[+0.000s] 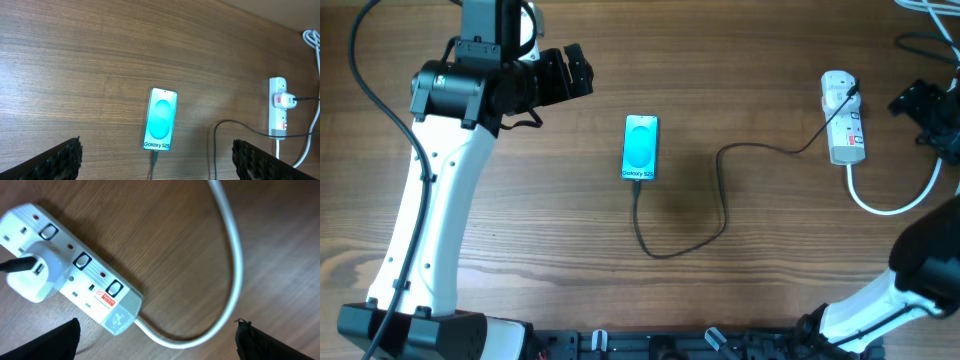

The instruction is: Plug charger to phone and switch on socket

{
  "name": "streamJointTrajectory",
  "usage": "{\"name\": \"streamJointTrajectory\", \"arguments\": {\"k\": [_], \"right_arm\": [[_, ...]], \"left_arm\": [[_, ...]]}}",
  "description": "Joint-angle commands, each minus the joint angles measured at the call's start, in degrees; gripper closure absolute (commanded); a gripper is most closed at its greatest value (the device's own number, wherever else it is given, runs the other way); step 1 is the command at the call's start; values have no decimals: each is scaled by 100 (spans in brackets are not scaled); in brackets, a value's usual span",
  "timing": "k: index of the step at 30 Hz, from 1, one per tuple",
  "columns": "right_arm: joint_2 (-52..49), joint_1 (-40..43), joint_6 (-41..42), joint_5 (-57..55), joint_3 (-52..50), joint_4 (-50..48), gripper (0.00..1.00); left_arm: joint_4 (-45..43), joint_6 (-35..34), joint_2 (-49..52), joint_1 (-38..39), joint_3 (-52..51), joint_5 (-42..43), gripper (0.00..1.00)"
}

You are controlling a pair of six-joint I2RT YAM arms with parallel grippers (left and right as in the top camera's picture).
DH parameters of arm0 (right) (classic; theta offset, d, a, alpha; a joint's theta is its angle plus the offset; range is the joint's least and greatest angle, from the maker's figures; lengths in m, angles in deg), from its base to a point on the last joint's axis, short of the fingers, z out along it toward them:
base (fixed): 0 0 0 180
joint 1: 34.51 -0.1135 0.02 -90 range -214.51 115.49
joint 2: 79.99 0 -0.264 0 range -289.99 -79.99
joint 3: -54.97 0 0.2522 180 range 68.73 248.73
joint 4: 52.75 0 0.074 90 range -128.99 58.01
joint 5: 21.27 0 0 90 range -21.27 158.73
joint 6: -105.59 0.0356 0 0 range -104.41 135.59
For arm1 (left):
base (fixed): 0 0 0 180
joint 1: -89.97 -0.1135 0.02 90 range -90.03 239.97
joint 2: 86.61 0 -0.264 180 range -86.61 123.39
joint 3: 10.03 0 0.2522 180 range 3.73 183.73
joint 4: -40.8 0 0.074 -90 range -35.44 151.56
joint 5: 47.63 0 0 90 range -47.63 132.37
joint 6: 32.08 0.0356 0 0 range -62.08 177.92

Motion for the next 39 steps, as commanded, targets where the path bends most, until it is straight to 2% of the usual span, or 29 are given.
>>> {"name": "streamJointTrajectory", "arguments": {"k": [1, 11, 15, 34, 39], "right_arm": [[-466, -2, -302, 487, -15, -317, 1], [-1436, -13, -315, 570, -17, -1259, 0], [-1534, -20, -319, 754, -17, -1445, 0], [-1814, -179, -295, 1001, -396, -1784, 0], [-1818, -168, -297, 999, -396, -1624, 0]], "left_arm": [[-2, -52, 33, -9, -20, -57, 0], [7, -52, 33, -7, -20, -57, 0], [7, -55, 33, -4, -20, -57, 0], [7, -52, 33, -4, -20, -57, 0], [7, -52, 33, -4, -20, -57, 0]]}}
